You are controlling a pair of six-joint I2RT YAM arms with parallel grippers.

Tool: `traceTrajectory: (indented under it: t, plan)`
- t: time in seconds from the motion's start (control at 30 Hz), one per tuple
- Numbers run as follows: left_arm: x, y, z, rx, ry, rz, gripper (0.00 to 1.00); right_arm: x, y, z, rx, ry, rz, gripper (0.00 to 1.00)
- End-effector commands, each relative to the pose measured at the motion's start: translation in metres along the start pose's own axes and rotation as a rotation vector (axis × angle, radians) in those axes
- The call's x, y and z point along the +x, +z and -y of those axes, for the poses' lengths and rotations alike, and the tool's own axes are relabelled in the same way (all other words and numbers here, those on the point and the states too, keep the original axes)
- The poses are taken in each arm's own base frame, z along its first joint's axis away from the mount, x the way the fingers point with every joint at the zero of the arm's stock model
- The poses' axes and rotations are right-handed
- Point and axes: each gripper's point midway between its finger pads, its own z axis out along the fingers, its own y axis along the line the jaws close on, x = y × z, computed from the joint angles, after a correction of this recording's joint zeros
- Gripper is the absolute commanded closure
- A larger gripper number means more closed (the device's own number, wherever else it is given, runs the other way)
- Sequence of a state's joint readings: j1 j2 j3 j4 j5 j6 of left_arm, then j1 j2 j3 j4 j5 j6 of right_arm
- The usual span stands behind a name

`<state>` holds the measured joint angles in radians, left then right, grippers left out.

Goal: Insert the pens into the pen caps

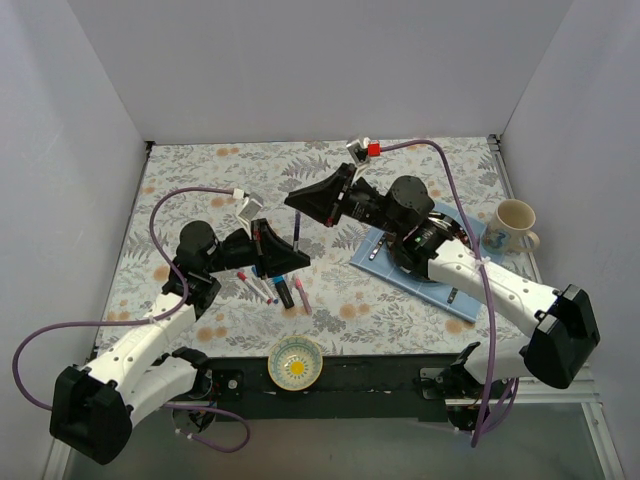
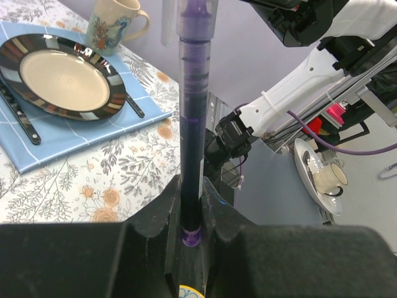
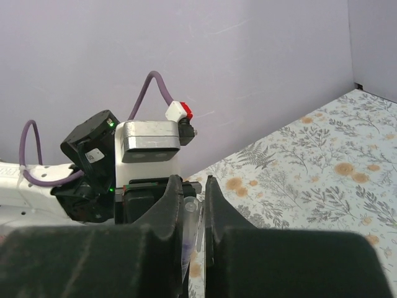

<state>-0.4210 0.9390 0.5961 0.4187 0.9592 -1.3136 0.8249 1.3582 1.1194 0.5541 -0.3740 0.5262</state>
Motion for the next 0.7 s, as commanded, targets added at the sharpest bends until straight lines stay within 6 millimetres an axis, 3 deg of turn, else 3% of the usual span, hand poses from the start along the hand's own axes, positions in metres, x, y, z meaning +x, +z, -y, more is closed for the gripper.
traceTrajectory:
  t: [0.0,0.13,0.27,0.4,0.57,0.67]
  plan:
    - [-0.025,0.002,-0.009,-0.082,0.05,0.102,1.0,0.021,-0.015,-0.011,-0.071,0.026,-0.038,0.99]
    - [-0.051,0.004,-0.02,-0.155,0.072,0.2,1.0,0.06,-0.027,-0.006,-0.075,0.09,-0.107,0.99]
    - [-0.079,0.007,-0.017,-0.173,0.162,0.256,1.0,0.088,-0.034,-0.004,-0.077,0.137,-0.156,0.99]
    - [-0.097,0.011,-0.029,-0.227,0.186,0.288,1.0,0.112,-0.037,-0.012,-0.095,0.166,-0.207,0.99]
    - [-0.118,0.013,-0.029,-0.243,0.227,0.328,1.0,0.142,-0.042,-0.017,-0.096,0.208,-0.272,0.99]
    - [-0.125,0.012,-0.042,-0.28,0.225,0.32,1.0,0.159,-0.049,-0.018,-0.09,0.222,-0.311,0.99]
